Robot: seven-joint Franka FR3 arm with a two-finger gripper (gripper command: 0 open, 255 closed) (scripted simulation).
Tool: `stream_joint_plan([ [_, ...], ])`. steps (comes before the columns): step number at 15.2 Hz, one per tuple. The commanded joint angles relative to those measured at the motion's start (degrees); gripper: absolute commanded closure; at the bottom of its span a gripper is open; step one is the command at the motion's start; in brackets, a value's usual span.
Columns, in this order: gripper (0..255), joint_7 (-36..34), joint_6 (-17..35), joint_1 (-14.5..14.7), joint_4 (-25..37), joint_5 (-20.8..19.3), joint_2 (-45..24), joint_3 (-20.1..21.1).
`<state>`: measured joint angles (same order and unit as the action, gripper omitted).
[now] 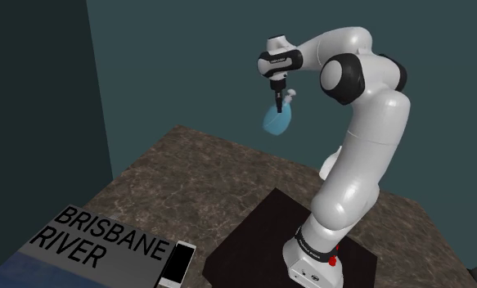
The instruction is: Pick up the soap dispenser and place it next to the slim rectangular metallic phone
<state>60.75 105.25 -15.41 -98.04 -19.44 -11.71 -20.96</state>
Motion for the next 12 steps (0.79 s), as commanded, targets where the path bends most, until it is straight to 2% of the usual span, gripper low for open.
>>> stream_joint_plan([
  [1,255,0.4,-1.2,0.1,0.9,0.0,0.4,0.0],
  [10,255,2.5,-7.5,0.2,7.1,0.3,0.8,0.0],
  [12,255,1.2,-8.1,1.1,6.3,-0.1,1.9,0.5],
])
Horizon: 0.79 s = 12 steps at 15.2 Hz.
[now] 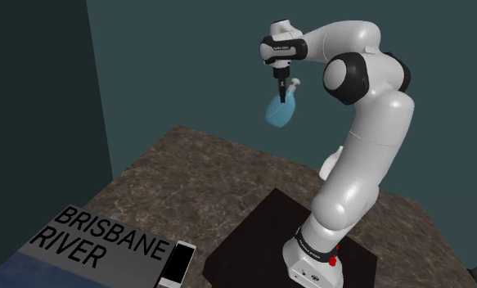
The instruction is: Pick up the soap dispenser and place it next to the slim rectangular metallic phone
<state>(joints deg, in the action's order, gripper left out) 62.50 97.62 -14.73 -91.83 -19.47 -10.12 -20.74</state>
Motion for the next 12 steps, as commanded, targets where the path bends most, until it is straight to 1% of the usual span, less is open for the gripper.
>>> stream_joint_plan([
  [1,255,-1.9,-0.9,1.3,-1.1,-0.4,1.3,0.8],
  [6,255,-8.6,-3.0,5.4,-5.4,-1.3,5.3,3.7],
  [12,255,-16.4,-6.0,9.9,-8.1,-0.9,8.2,7.6],
])
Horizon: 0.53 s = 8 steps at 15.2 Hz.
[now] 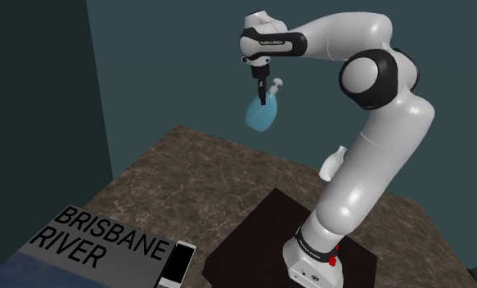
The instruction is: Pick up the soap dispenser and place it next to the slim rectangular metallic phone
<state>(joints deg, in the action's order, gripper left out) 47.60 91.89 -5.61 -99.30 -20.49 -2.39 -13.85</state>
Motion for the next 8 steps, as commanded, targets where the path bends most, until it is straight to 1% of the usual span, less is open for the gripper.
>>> stream_joint_plan([
  [1,255,-2.8,-0.8,1.5,-0.9,0.3,0.8,1.4],
  [8,255,-11.5,-4.6,6.4,-0.5,2.1,1.0,6.1],
])
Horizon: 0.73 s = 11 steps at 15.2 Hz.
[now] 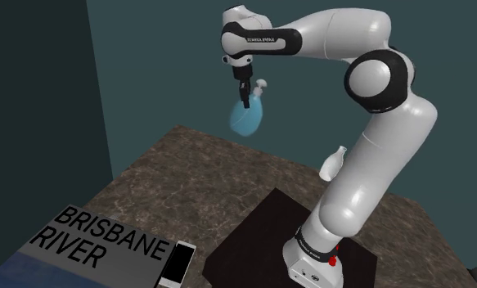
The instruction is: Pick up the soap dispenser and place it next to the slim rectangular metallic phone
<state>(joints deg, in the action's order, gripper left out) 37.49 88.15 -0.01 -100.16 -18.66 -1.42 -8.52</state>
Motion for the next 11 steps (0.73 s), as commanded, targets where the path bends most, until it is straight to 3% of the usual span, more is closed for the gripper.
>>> stream_joint_plan([
  [1,255,-2.6,-1.4,1.5,0.7,0.6,-0.1,1.4],
  [11,255,-14.4,-7.1,8.3,7.8,4.1,-5.2,7.6],
])
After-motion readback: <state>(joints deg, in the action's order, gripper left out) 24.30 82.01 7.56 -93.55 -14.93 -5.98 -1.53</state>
